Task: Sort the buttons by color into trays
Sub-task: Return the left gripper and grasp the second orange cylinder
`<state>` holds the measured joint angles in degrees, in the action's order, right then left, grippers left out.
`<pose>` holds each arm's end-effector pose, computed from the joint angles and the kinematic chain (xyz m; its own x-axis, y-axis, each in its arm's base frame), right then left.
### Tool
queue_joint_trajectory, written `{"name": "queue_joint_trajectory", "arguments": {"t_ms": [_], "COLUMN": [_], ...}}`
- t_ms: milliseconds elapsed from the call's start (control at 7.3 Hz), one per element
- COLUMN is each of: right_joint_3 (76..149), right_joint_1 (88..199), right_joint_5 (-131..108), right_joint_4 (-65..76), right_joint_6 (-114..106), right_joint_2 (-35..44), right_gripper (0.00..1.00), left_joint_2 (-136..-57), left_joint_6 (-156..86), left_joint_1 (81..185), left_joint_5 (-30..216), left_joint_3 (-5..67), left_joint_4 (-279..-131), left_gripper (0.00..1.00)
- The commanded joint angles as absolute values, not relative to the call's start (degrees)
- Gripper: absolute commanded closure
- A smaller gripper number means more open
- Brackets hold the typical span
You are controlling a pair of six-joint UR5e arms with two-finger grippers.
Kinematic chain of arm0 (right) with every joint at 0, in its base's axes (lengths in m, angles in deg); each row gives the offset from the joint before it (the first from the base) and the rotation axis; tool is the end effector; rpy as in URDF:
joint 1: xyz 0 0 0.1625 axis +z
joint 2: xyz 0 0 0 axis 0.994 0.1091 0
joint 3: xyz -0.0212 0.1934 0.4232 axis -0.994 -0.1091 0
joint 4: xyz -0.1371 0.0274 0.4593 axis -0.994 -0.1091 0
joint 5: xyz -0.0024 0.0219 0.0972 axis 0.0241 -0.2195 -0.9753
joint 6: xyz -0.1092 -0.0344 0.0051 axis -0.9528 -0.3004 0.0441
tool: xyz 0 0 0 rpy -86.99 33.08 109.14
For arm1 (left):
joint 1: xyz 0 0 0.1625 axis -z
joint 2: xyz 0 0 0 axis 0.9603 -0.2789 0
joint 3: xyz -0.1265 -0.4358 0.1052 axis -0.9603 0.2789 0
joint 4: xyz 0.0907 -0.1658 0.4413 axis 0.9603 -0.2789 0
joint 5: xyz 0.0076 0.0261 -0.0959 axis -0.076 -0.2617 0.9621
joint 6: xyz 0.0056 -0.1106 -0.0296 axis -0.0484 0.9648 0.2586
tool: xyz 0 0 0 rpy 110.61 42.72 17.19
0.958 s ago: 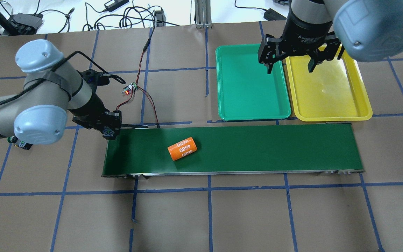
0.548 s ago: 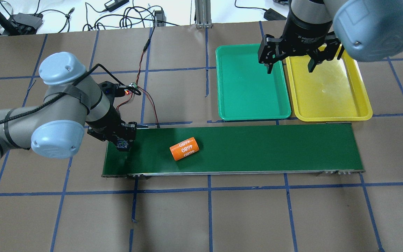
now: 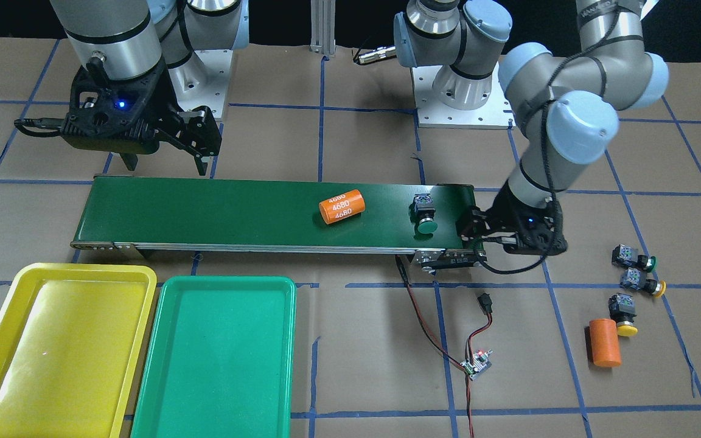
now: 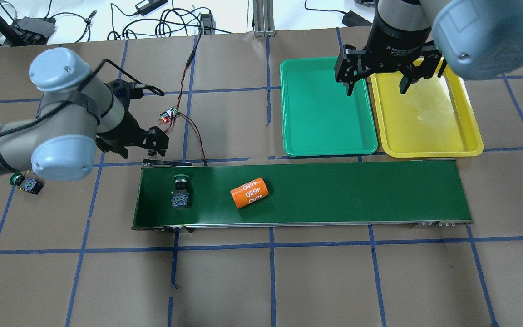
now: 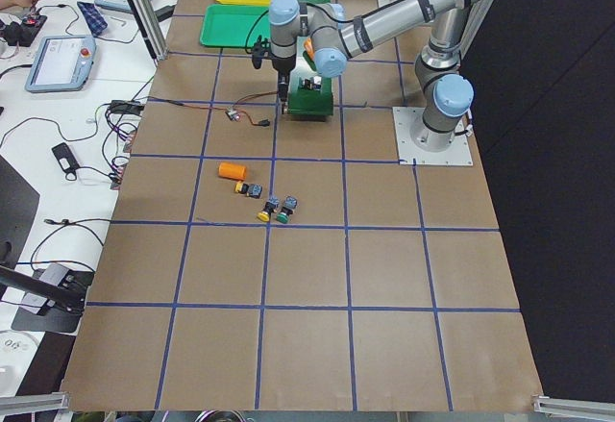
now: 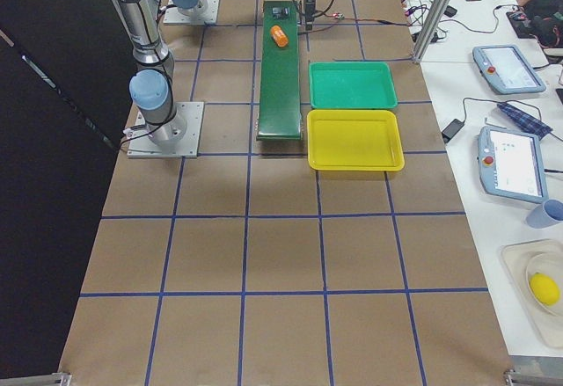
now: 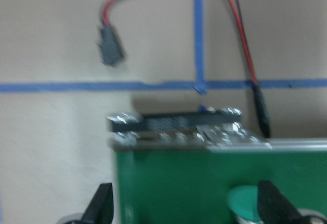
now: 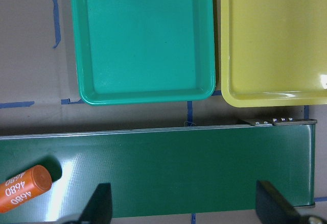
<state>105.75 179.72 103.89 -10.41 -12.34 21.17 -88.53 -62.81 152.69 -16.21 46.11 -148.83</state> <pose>0.1899 -0.5789 0.5198 -0.9986 0.0419 0.0334 0.0399 0.9975 -0.0590 -0.0185 -0.6211 0.2937 -0.9990 0.0359 0.0279 0.0345 0.9982 -0.0484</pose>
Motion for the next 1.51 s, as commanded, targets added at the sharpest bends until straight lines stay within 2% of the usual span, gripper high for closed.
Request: {"name": "queue_joint_trajectory", "arguments": {"t_ms": [0,274,685,821,958,1095,1369], "right_joint_3": [105.7,105.7,105.7,105.7,105.8,105.8,105.8], "right_joint_1": [179.7,179.7,179.7,179.7,179.7,179.7,179.7], "right_joint_5": [103.9,103.9,103.9,103.9,103.9,103.9,103.9], "right_joint_4": [-10.4,-10.4,-10.4,-10.4,-10.4,-10.4,-10.4], "right_joint_6": [-12.3,-12.3,-12.3,-12.3,-12.3,-12.3,-12.3], "right_joint_2": [21.2,21.2,21.2,21.2,21.2,21.2,21.2], "right_gripper": [0.00,0.00,0.00,0.00,0.00,0.00,0.00], "left_joint_2": [-100.4,-110.1,-115.6,-115.7,-115.2,-113.3,-103.4], "left_joint_6": [-75.1,-83.6,-85.6,-85.8,-85.6,-85.1,-73.0], "left_joint_1": [144.4,140.2,139.8,139.8,139.8,140.3,146.7], "left_joint_5": [-18.8,-18.6,-18.1,-18.1,-17.9,-18.0,-18.2], "left_joint_3": [33.1,27.0,23.3,24.5,25.3,27.5,32.0], "left_joint_4": [-149.6,-148.3,-148.1,-148.1,-148.4,-148.9,-154.6], "left_gripper": [0.00,0.00,0.00,0.40,0.99,1.00,1.00]}}
